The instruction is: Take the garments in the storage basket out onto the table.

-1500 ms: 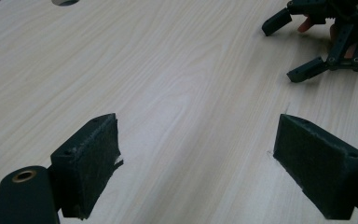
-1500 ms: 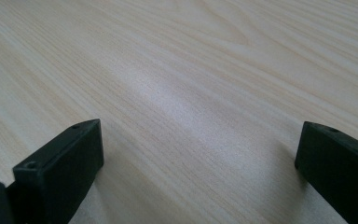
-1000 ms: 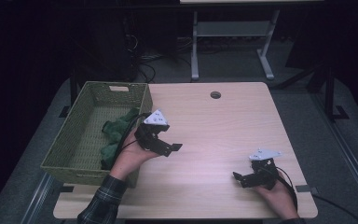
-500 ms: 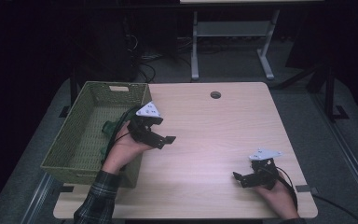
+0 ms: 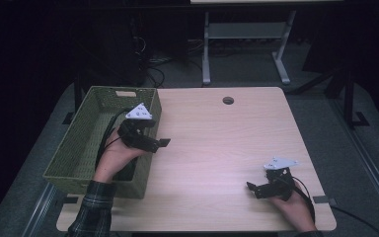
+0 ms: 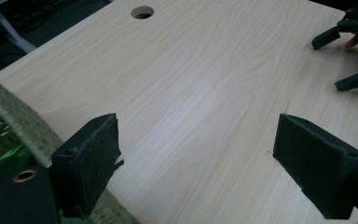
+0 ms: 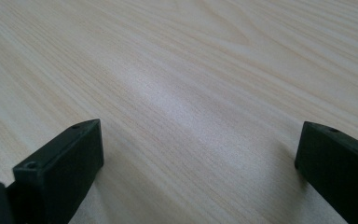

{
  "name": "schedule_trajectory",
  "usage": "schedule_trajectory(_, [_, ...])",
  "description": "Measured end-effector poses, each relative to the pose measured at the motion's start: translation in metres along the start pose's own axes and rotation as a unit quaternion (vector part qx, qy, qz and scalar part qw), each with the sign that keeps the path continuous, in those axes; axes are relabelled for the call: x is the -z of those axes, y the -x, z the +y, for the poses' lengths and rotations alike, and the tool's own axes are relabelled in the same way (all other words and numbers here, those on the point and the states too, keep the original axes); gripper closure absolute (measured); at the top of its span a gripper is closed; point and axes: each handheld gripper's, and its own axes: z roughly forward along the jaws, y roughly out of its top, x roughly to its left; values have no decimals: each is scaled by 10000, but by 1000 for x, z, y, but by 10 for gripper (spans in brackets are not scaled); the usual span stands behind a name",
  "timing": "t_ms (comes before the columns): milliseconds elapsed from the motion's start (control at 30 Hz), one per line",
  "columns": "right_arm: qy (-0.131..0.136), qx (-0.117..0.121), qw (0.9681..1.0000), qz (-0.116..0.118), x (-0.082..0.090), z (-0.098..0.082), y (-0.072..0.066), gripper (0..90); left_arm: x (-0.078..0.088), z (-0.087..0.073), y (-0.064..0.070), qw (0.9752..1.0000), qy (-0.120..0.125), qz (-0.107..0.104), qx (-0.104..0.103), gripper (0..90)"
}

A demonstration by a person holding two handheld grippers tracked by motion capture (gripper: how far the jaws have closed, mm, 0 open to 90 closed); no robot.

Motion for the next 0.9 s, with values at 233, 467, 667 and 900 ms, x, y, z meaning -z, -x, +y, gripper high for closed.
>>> schedule_trajectory(233, [-2,1,10000,1,0,0,0,7,18,-11,-16,9995,-60,297,80,142])
schedule_trajectory(467, [-11,7,10000,4,0,0,0,7,30,-22,-31,9983,-71,531,244,153])
schedule_trajectory(667, [-4,-2,10000,2,0,0,0,7,37,-29,-40,9969,-153,711,296,177])
schedule_trajectory(900, [-2,0,10000,1,0,0,0,8,44,-44,-55,9934,-210,992,542,210])
